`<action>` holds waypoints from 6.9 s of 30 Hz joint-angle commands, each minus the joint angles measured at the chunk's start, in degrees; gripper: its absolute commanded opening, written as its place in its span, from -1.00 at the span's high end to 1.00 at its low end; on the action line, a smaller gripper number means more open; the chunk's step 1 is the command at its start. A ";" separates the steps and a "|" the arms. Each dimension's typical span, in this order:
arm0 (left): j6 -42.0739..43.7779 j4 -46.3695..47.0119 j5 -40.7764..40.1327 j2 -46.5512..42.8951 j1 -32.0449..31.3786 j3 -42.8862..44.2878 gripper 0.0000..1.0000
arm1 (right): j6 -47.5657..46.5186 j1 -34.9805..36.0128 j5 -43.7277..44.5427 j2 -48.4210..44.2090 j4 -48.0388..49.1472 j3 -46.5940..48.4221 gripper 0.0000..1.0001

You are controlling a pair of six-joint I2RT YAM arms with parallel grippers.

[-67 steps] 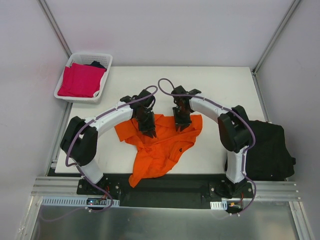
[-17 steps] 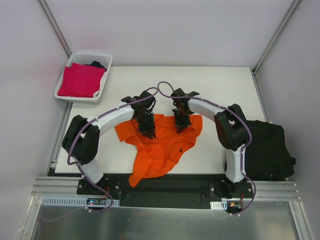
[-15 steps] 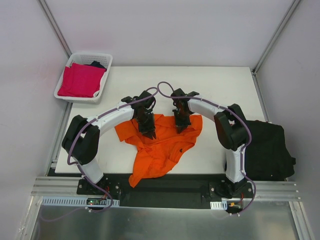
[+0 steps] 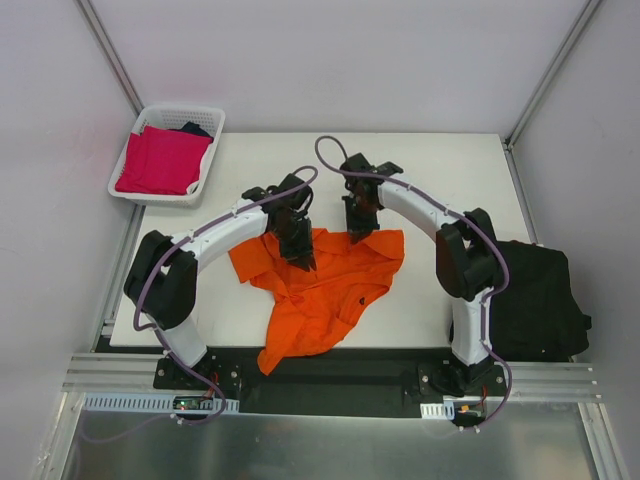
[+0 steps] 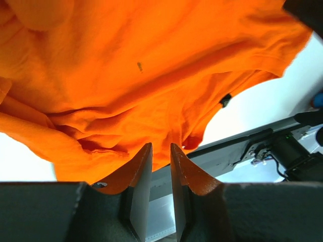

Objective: Fold and stack the t-shirts

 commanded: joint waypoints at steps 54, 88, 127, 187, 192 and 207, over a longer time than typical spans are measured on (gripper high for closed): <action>8.19 -10.86 1.03 10.31 -0.44 18.51 0.58 | -5.27 -13.72 -2.31 -14.94 5.71 -18.02 0.28; 4.67 -10.68 -1.52 4.50 -0.53 11.38 0.58 | -9.14 -10.64 -2.93 2.21 4.65 0.44 0.30; 4.06 -10.86 -0.99 6.62 -0.97 13.14 0.58 | -8.43 -12.22 -5.21 3.88 4.83 -0.09 0.63; 5.73 -18.31 -11.00 11.43 -0.53 19.97 -0.05 | -4.73 -21.46 -5.61 -2.80 -1.06 3.44 0.45; 5.64 -19.38 -16.19 14.61 1.58 24.47 -0.84 | -5.80 -14.07 -8.19 -5.70 -1.33 -2.97 0.39; 11.35 -13.15 -16.90 24.01 7.47 26.32 -0.80 | -9.22 -10.38 -7.15 -6.05 -8.35 1.94 0.41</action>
